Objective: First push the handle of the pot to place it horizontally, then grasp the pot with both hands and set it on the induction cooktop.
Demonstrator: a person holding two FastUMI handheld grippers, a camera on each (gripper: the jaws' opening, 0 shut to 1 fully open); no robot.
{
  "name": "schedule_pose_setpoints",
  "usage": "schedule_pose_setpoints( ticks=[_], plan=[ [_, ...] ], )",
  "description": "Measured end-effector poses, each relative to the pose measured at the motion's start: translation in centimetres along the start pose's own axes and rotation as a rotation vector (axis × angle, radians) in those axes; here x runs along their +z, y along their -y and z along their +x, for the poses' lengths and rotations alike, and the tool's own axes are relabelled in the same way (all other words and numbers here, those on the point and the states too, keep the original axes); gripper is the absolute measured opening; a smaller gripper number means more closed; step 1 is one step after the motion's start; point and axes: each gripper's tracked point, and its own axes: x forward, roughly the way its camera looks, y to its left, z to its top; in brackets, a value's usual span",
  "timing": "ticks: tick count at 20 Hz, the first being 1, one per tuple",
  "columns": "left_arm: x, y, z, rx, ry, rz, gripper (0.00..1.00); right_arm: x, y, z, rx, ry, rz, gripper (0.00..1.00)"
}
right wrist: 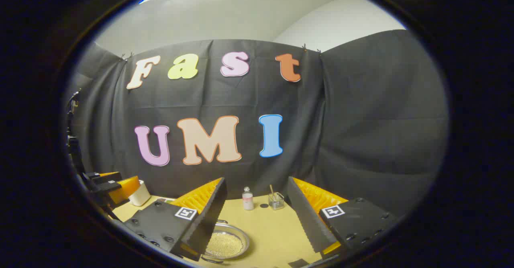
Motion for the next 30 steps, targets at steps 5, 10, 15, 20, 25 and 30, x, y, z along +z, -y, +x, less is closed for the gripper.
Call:
schedule_pose_setpoints(
  ticks=[5, 10, 15, 20, 25, 30],
  plan=[
    [0.1, -0.3, 0.7, 0.020, -0.005, 0.009, 0.92, -0.4, 0.7, 1.3, -0.003, -0.011, 0.003, 0.92],
    [0.0, -1.3, 0.2, 0.055, -0.005, 0.025, 0.92, -1.1, -0.1, 2.4, 0.028, -0.026, -0.008, 0.96],
    [-0.1, -2.4, -0.6, 0.107, -0.006, 0.010, 0.92, -2.2, -1.7, 3.2, 0.086, -0.052, 0.006, 0.96],
    [-0.6, -4.0, -2.4, 0.167, -0.010, -0.011, 0.92, -4.5, -3.4, 3.9, 0.151, -0.100, 0.002, 0.92],
    [-0.7, -7.0, -4.8, 0.254, -0.010, 0.003, 0.92, -8.1, -6.4, 3.8, 0.232, -0.186, 0.000, 0.97],
    [-1.2, -9.7, -6.7, 0.326, -0.018, 0.019, 0.92, -11.3, -10.3, 3.7, 0.325, -0.270, 0.025, 0.63]
  ],
)
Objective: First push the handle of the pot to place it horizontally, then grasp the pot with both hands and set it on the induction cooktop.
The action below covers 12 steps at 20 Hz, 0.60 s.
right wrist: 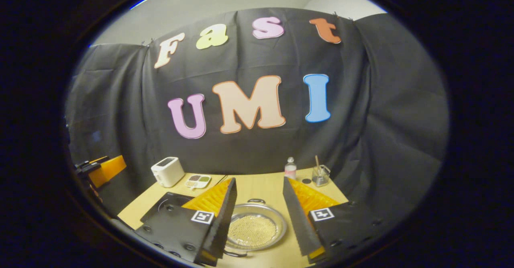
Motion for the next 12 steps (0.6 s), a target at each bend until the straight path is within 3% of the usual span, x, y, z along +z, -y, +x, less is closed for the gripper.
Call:
schedule_pose_setpoints(
  ticks=[1, 4, 6, 7, 8, 10, 12],
  plan=[
    [-0.1, -0.6, -0.2, 0.010, -0.001, 0.002, 0.92, -0.5, -0.8, 0.1, 0.011, -0.014, 0.005, 0.63],
    [-0.8, -1.9, -0.2, 0.031, -0.015, 0.006, 0.92, -2.3, -2.8, 1.0, 0.053, -0.061, 0.031, 0.29],
    [-1.1, -2.7, -0.3, 0.035, -0.019, 0.003, 0.92, -3.4, -4.3, 1.4, 0.083, -0.086, 0.046, 0.31],
    [-1.3, -2.9, -0.2, 0.032, -0.023, 0.000, 0.92, -3.6, -4.8, 1.5, 0.089, -0.087, 0.047, 0.28],
    [-1.6, -3.1, -0.2, 0.028, -0.025, -0.001, 0.92, -3.9, -5.2, 1.6, 0.095, -0.090, 0.041, 0.32],
    [-1.9, -3.7, -0.4, 0.024, -0.028, 0.004, 0.96, -4.8, -6.3, 1.7, 0.109, -0.102, 0.029, 0.28],
    [-2.3, -4.2, -0.7, 0.016, -0.030, 0.014, 0.92, -5.7, -7.3, 1.7, 0.124, -0.116, 0.025, 0.28]
  ],
)
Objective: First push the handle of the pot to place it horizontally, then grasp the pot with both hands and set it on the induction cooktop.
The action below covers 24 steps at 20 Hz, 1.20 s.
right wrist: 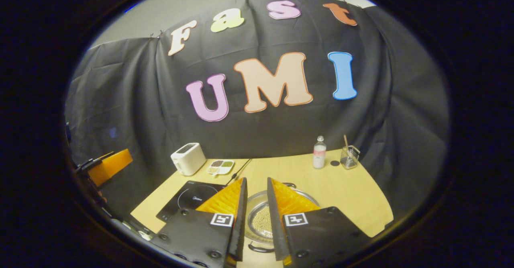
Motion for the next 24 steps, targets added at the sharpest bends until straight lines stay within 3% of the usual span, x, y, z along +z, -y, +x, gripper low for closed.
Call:
schedule_pose_setpoints(
  ticks=[1, 2, 4, 5, 6, 7, 8, 24],
  plan=[
    [-0.1, -0.3, -0.1, -0.003, 0.000, 0.006, 0.96, -0.5, -0.5, 0.0, 0.005, -0.009, -0.002, 0.28],
    [-0.2, -0.5, -0.1, -0.005, -0.001, 0.012, 0.93, -1.1, -0.9, 0.0, 0.006, -0.017, -0.002, 0.32],
    [-0.3, -1.0, -0.3, -0.011, -0.002, 0.021, 0.92, -2.2, -2.1, 0.0, 0.025, -0.036, -0.008, 0.28],
    [-0.3, -1.2, -0.4, -0.014, -0.002, 0.025, 0.96, -2.7, -1.3, 0.2, -0.024, -0.054, -0.004, 0.28],
    [-0.4, -1.3, -0.6, -0.020, -0.001, 0.029, 0.92, -3.3, -1.5, 0.0, -0.016, -0.066, 0.015, 0.05],
    [-0.4, -1.4, -0.7, -0.025, 0.000, 0.035, 0.92, -4.7, -2.9, 0.3, 0.007, -0.091, 0.037, 0.09],
    [-0.5, -1.5, -0.8, -0.028, 0.001, 0.043, 0.92, -5.7, -3.0, 0.5, 0.006, -0.110, 0.056, 0.03],
    [-1.9, -3.0, -1.6, -0.071, -0.014, 0.095, 0.95, -23.8, -6.9, 0.4, 0.093, -0.605, 0.310, 0.00]
  ],
)
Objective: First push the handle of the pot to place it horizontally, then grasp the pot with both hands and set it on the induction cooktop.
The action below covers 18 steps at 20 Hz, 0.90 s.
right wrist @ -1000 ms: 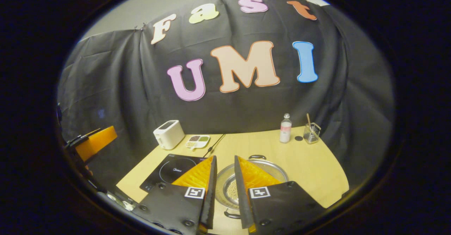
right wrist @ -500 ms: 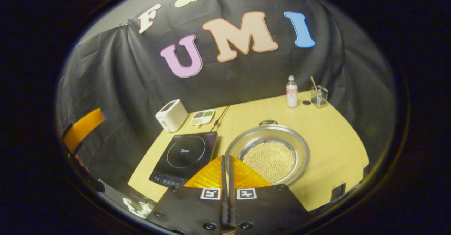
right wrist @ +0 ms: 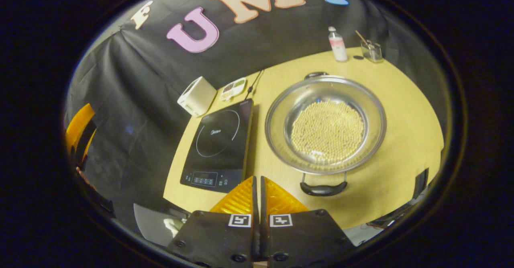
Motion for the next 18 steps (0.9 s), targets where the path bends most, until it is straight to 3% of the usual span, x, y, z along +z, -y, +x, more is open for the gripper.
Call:
schedule_pose_setpoints(
  ticks=[8, 17, 18],
  plan=[
    [-1.2, -1.0, 0.5, -0.013, -0.022, -0.012, 0.92, -2.1, 2.3, 4.1, -0.066, -0.104, 0.047, 0.03],
    [-1.7, -1.8, 1.7, -0.010, -0.032, -0.013, 0.92, -2.7, 5.7, 5.7, -0.169, -0.155, 0.065, 0.00],
    [-1.8, -1.6, 1.9, -0.017, -0.038, -0.013, 0.96, -2.6, 5.9, 5.8, -0.169, -0.155, 0.074, 0.00]
  ],
)
